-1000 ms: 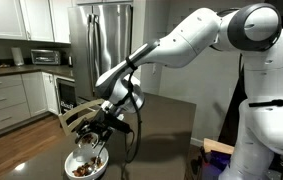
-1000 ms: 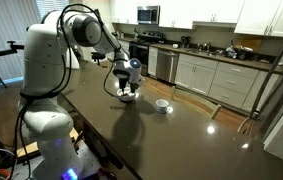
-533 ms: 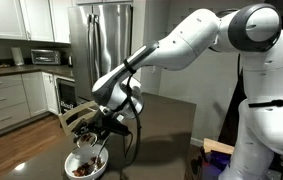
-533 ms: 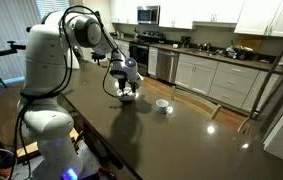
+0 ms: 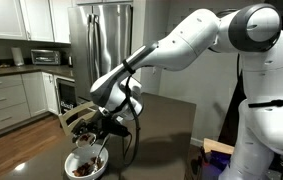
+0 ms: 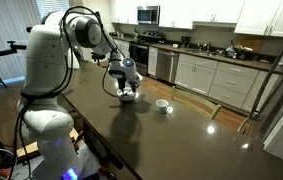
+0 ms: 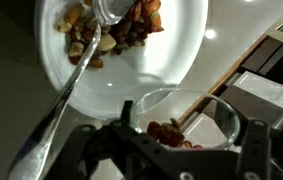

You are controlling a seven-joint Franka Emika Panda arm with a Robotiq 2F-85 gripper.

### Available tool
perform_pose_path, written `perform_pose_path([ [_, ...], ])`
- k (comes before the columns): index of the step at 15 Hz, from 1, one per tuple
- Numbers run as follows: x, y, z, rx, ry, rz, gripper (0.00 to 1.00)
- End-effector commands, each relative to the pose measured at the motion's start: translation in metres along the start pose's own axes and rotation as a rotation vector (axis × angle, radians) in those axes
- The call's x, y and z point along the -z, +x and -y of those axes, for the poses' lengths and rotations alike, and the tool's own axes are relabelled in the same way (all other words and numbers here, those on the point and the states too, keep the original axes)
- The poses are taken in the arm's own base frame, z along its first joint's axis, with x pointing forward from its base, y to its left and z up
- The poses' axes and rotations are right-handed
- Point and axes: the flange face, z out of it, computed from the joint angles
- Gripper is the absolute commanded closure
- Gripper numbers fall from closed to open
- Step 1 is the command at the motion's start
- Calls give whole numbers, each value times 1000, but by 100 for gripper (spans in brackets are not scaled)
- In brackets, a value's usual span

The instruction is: Pour the contents of the glass cup into the white bowl

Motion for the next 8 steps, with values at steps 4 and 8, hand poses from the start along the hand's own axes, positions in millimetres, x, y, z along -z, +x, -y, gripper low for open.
perform_pose_path([
  [4,23,2,23,64,38,-84,41],
  [8,30,-5,30,85,47,-103,41],
])
